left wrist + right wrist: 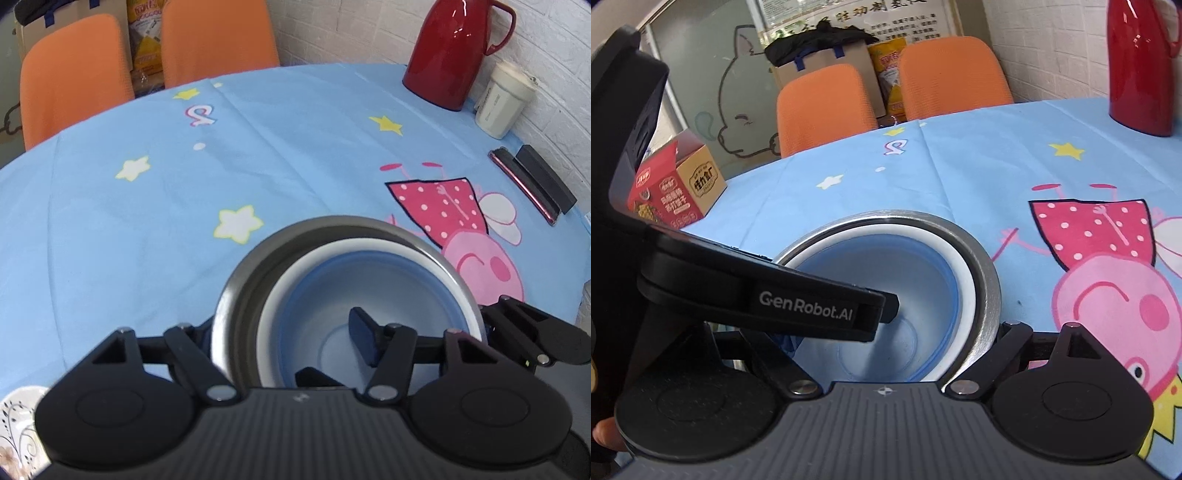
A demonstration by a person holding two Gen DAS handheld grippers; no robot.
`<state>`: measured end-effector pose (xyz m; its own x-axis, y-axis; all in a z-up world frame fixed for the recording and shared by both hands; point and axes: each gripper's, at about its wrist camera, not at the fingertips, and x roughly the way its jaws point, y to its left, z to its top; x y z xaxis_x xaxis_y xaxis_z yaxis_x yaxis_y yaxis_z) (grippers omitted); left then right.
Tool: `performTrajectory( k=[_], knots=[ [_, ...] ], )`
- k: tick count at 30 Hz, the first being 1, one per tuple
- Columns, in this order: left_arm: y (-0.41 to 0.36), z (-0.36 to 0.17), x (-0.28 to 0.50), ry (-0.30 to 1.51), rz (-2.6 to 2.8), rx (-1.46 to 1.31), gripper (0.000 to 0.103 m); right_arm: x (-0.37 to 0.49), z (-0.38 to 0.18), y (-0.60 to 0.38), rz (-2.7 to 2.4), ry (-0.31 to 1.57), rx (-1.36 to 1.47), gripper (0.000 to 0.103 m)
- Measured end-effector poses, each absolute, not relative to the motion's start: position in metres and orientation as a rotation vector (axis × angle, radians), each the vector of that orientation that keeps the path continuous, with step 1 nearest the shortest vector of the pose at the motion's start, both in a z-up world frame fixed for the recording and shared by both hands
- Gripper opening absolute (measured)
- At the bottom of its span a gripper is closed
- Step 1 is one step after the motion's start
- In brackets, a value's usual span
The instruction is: Organize plates and bowls
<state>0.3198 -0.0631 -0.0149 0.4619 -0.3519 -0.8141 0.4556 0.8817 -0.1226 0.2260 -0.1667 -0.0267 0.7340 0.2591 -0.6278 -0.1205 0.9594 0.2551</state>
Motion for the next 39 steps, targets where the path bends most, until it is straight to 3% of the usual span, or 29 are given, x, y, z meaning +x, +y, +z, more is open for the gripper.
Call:
performTrajectory(
  k=[7,19,27,39],
  knots=[
    [-0.050,0.037,0.307,0.875,-0.493,0.100,0.061,0.218,0.018,-0.161,0.214,0.630,0.145,0.076],
    [0.062,0.108,0.261,0.761,-0.248,0.068,0.065,0.208,0.075,-0.067,0.449,0.502,0.097,0.077],
    [0.125,0.076,0.234,0.821,-0.171,-0.023,0.065,0.196,0.058,-0.012,0.550,0.576,0.049,0.077],
    [0.136,0.015,0.225,0.931,-0.196,-0.126,0.065,0.181,0.009,0.008,0.530,0.742,-0.007,0.077]
  ],
)
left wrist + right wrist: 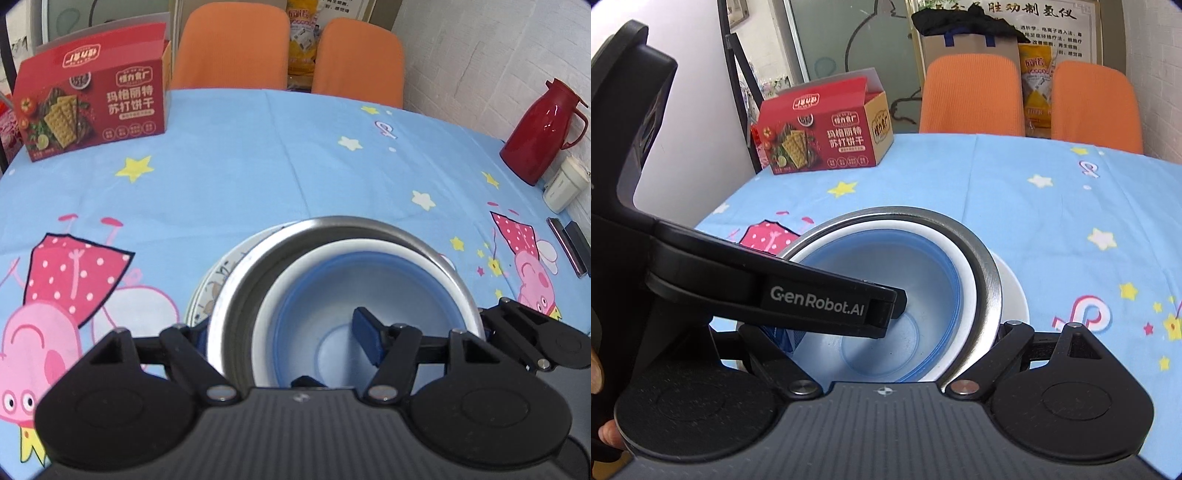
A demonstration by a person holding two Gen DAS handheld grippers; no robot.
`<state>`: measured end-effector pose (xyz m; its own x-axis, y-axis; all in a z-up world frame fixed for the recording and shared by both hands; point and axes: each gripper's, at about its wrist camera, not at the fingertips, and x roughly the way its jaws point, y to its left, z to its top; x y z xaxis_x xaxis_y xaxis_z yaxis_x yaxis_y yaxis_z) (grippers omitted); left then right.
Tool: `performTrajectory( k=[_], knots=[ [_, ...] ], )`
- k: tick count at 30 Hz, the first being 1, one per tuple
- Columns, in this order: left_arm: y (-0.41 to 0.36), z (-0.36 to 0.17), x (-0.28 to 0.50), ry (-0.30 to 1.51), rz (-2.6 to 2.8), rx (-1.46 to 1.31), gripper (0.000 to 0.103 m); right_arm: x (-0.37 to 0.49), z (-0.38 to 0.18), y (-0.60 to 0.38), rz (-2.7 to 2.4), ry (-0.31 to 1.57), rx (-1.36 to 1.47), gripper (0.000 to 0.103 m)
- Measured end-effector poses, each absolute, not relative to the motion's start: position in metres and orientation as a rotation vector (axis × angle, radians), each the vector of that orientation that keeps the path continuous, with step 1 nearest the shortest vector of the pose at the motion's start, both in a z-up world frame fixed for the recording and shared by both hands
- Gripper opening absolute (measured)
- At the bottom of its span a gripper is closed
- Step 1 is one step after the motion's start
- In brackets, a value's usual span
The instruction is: Organize plates and bowls
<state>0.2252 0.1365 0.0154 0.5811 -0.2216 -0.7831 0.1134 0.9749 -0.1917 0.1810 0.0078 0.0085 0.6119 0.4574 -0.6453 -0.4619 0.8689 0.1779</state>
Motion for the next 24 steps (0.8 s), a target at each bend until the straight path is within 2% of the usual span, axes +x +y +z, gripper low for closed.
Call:
performTrajectory(
  k=[13,15,24],
  knots=[
    [0.135,0.002,0.232,0.906,-0.189,-0.106,0.065,0.187,-0.004,0.008,0.541,0.766,0.010,0.077],
    [0.133,0.003,0.231,0.877,-0.179,-0.077,0.076,0.189,-0.005,0.009,0.537,0.770,0.000,0.076],
    [0.141,0.022,0.223,0.745,-0.140,-0.079,0.076,0.189,0.002,0.010,0.503,0.724,-0.007,0.076]
  ],
)
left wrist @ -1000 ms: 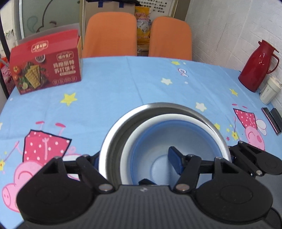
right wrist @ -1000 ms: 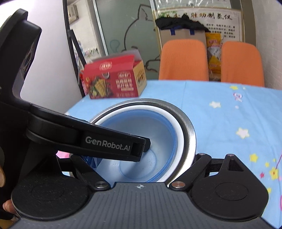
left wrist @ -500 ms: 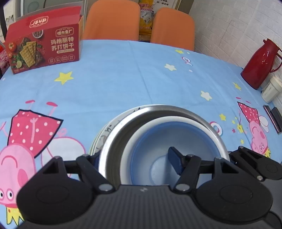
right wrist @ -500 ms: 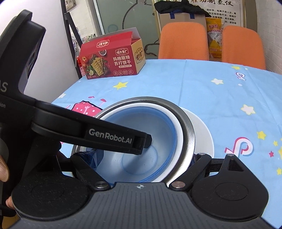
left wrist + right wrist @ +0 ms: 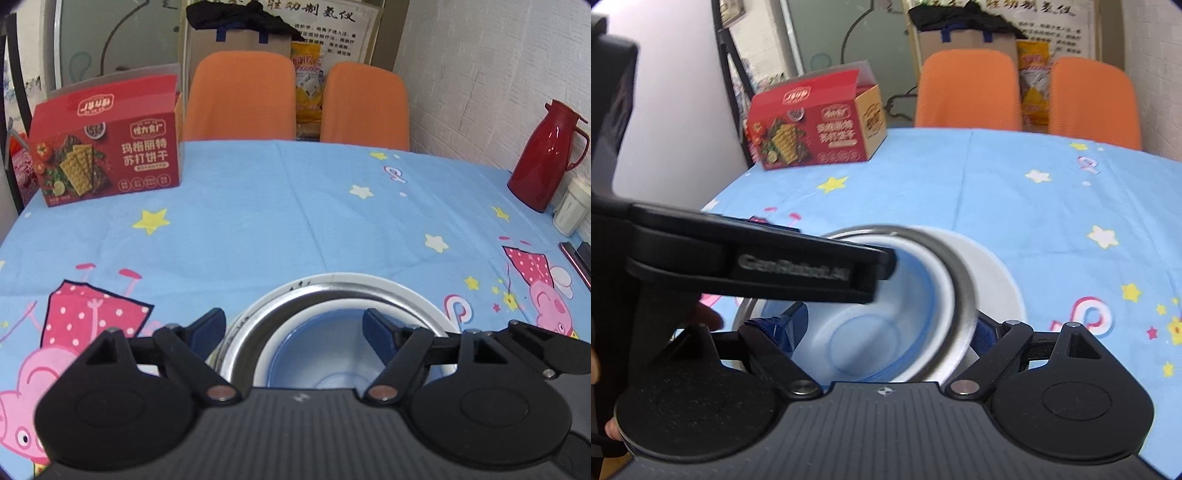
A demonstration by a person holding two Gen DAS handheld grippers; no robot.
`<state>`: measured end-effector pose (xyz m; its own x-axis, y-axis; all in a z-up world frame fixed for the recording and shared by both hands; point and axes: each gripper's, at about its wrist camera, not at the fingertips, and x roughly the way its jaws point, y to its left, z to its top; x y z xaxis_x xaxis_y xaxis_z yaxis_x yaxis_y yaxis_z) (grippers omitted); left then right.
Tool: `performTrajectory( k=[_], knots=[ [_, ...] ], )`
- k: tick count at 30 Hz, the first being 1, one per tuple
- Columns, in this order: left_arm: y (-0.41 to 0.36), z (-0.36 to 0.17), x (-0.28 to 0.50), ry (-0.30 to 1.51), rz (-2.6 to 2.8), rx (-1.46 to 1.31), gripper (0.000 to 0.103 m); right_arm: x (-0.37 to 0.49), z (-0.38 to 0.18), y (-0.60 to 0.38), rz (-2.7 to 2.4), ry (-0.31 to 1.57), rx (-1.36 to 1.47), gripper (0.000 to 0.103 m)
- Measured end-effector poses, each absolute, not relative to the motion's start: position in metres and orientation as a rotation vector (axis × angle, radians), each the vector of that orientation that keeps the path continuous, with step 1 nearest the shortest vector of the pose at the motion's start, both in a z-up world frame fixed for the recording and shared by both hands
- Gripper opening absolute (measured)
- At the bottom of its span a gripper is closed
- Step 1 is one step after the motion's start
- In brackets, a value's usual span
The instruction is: Organize plates and bowls
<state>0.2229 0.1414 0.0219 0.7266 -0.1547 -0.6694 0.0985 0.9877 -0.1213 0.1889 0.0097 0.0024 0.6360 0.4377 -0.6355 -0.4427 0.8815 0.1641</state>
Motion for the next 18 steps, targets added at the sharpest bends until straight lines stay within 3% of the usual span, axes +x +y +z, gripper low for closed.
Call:
performTrajectory(
  k=[7,18],
  knots=[
    [0.139,0.046,0.203,0.646,-0.044,-0.093,0.077,0.174,0.030,-0.013,0.409,0.589,-0.004,0.076],
    [0.107,0.046,0.115,0.587,0.031,-0.095,0.082,0.112,0.026,-0.051,0.283,0.550,0.064,0.076]
  ],
)
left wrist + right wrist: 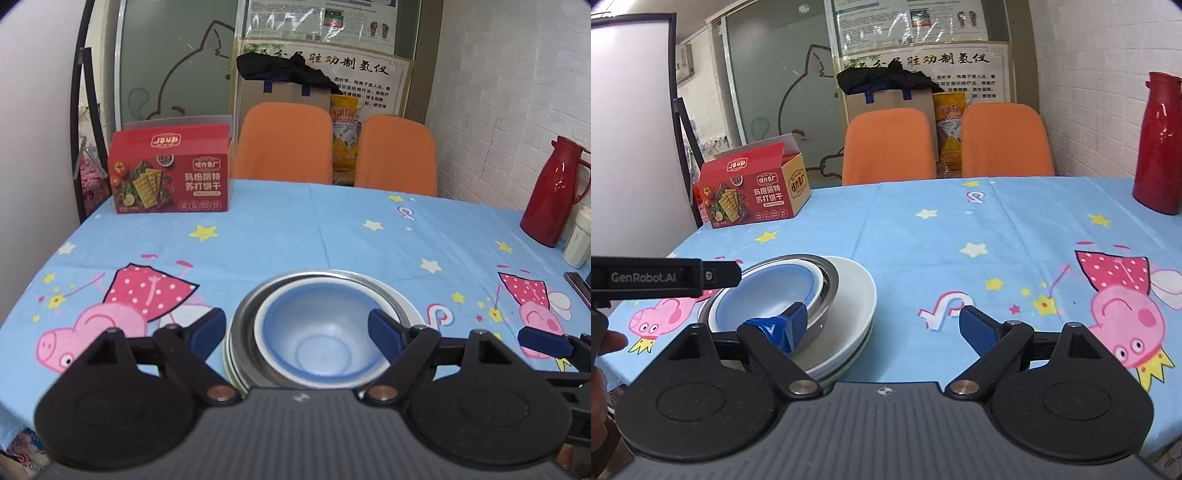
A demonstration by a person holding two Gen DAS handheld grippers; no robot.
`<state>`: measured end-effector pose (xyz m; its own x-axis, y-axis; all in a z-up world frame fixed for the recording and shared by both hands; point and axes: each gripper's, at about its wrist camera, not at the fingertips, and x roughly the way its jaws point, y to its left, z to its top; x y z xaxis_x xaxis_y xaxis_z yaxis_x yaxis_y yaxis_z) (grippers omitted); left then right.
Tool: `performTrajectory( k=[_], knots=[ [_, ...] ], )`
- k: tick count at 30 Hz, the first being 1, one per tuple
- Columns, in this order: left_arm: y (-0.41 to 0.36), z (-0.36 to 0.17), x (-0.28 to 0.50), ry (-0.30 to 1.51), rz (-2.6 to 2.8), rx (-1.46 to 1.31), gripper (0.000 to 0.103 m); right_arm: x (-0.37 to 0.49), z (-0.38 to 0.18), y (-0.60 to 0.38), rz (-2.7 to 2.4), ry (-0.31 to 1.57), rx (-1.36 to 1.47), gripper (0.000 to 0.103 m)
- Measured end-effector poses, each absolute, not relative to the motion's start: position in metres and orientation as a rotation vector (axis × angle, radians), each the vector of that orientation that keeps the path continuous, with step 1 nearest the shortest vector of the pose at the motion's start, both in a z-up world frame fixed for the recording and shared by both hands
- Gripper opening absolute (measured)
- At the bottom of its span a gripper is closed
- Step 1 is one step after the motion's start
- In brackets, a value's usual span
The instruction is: Organize plates and bowls
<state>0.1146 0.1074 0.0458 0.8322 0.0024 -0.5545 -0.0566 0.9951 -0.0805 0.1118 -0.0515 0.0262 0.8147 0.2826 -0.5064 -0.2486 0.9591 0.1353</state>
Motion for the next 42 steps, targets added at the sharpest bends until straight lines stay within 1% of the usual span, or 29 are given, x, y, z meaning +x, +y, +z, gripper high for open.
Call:
performTrajectory(
  k=[9,23,29,42],
  knots=[
    [0.077,0.016,0.042,0.586,0.011,-0.052,0.082,0.037,0.011,-0.065,0.233,0.498,0.124,0.077],
    [0.070,-0.006,-0.017,0.574,0.024,-0.036,0.082,-0.017,0.005,-0.081,0.221,0.428,0.157,0.077],
    [0.070,-0.014,-0.029,0.584,0.009,-0.042,0.082,-0.027,0.003,-0.079,0.239,0.408,0.146,0.077],
    [0.067,-0.019,-0.026,0.609,0.028,-0.040,0.082,-0.026,-0.006,-0.070,0.207,0.458,0.084,0.078]
  ],
)
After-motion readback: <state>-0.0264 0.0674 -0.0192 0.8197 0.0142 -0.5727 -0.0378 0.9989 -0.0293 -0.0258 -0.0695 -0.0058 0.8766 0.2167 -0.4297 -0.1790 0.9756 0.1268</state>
